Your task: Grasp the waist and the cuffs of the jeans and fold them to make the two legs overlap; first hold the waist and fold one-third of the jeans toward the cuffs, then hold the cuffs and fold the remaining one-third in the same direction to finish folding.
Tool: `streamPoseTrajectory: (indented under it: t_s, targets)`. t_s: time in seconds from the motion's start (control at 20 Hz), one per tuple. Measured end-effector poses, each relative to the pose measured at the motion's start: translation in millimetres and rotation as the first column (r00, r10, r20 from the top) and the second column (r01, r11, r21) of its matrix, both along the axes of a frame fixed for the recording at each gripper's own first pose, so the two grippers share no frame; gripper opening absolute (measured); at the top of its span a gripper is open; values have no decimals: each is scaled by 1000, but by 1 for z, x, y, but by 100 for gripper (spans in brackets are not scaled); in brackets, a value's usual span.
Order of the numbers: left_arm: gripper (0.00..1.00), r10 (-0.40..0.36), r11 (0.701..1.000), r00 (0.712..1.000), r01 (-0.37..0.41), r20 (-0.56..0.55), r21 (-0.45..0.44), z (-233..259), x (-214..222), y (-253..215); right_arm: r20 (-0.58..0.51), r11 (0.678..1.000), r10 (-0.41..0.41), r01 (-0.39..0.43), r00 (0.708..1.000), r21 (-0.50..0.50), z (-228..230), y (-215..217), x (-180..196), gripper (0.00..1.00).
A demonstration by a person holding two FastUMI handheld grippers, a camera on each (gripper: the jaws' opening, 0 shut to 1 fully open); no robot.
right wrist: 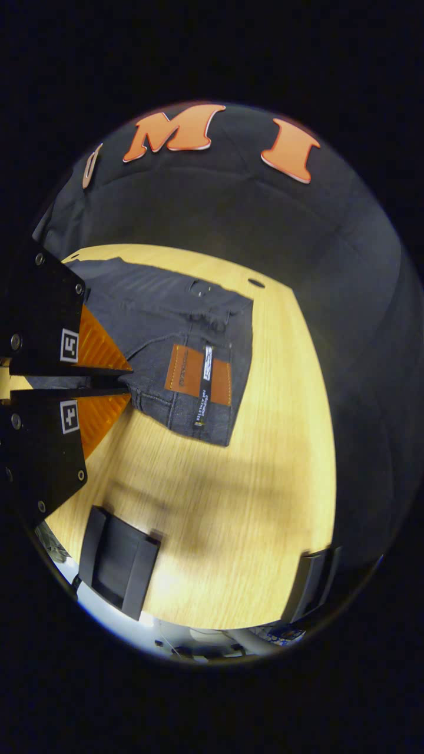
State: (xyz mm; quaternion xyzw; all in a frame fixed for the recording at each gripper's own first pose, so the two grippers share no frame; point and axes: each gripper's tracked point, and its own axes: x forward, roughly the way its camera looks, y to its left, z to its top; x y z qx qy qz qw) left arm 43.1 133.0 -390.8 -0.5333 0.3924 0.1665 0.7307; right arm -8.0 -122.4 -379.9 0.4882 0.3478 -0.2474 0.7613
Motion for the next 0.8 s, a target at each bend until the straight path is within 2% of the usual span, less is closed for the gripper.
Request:
streamPoseTrajectory:
  t_s: [0.1, 0.35, 0.5, 0.6, 0.8]
  targets:
    - [3, 20, 1000, 1000, -20, 18, 0, 22, 0, 2, 36, 999, 32, -32, 999, 3, 29, 8, 12, 9]
    - [3, -21, 999, 1000, 21, -4, 45, 59, 26, -5, 138, 999, 49, -48, 989, -13, 78, 17, 52, 9]
    - [3, -83, 987, 989, 99, -126, 126, 65, 43, -10, 152, 998, 60, -59, 987, -10, 85, 21, 71, 9]
    - [3, -121, 968, 968, 164, -220, 188, 64, 53, -3, 165, 999, 41, -41, 985, 1, 93, 20, 84, 9]
    - [3, -96, 970, 956, 152, -276, 189, 68, 85, -3, 167, 998, 64, -65, 984, -2, 98, 20, 116, 9]
